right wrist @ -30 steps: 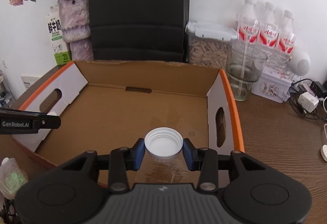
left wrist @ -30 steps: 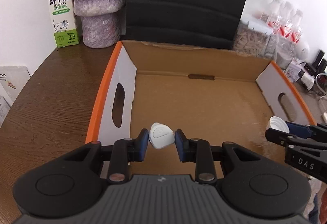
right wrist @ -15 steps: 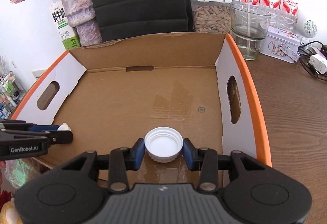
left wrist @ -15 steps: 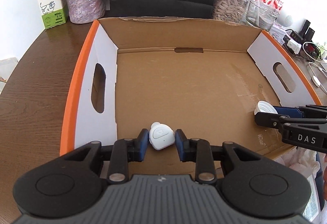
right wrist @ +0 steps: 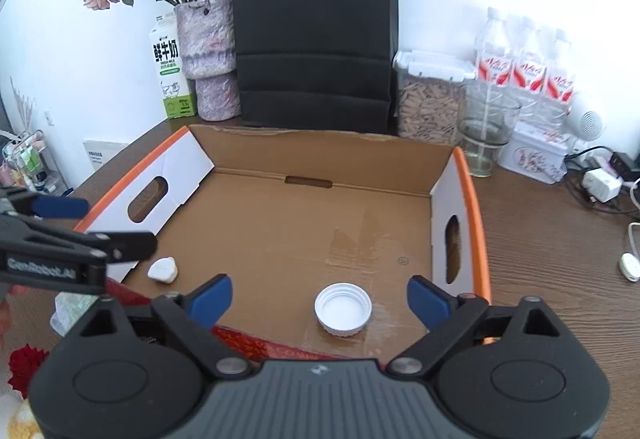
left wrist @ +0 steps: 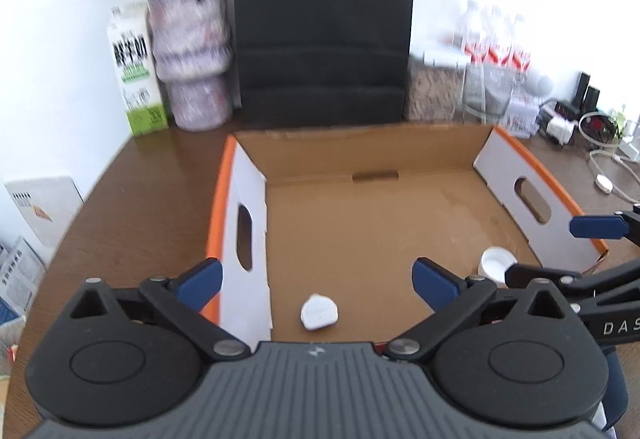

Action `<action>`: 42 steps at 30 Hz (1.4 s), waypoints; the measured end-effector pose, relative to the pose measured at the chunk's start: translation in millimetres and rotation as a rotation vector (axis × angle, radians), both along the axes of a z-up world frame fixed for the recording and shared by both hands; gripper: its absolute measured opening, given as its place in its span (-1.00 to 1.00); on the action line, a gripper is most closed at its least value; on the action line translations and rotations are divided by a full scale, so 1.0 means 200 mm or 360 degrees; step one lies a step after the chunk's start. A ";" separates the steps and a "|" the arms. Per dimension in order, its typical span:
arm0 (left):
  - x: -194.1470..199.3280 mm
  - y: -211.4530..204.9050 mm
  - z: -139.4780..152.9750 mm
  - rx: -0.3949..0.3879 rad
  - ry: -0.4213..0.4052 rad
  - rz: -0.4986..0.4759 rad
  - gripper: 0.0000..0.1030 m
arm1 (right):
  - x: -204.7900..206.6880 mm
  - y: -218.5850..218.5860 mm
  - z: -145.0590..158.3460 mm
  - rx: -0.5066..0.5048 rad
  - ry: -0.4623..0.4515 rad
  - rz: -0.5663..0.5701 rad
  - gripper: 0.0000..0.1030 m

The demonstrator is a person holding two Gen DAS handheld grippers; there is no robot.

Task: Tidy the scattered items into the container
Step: 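Open both tools to drop the earbud case and cap into the box, then lower the left tool onto the white-and-yellow plush toy and close it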

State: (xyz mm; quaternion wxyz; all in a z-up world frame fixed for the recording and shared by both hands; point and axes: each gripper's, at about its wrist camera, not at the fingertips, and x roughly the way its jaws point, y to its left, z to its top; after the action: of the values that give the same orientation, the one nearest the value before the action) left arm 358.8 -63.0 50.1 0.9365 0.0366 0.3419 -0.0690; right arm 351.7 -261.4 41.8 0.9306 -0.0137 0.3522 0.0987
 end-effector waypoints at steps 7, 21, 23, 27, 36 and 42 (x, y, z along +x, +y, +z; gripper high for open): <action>-0.23 0.06 0.12 -0.0040 -0.0177 0.0015 1.00 | -0.28 -0.04 0.13 0.0025 -0.0175 -0.0030 1.00; -0.84 0.20 0.11 -0.0157 -0.0454 -0.0044 1.00 | -0.92 -0.08 0.08 -0.0002 -0.0384 -0.0009 1.00; -0.90 0.23 0.07 -0.0160 -0.0458 -0.0045 1.00 | -0.98 -0.10 0.04 0.0020 -0.0360 -0.0015 1.00; -1.01 0.29 -0.01 -0.0134 -0.0448 -0.0016 1.00 | -1.08 -0.12 -0.05 0.0048 -0.0297 -0.0046 1.00; -1.11 0.39 -0.20 -0.0213 -0.0257 0.0057 1.00 | -1.21 -0.08 -0.20 0.0022 -0.0195 -0.0086 1.00; -1.12 0.37 -0.26 -0.0246 -0.0210 0.0064 1.00 | -1.22 -0.06 -0.27 0.0022 -0.0127 -0.0111 1.00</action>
State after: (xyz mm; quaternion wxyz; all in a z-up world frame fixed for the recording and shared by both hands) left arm 135.8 11.3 -1.1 0.9582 -0.0382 0.2737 -0.0738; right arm 107.1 -274.0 -11.4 0.9468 0.0011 0.3144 0.0682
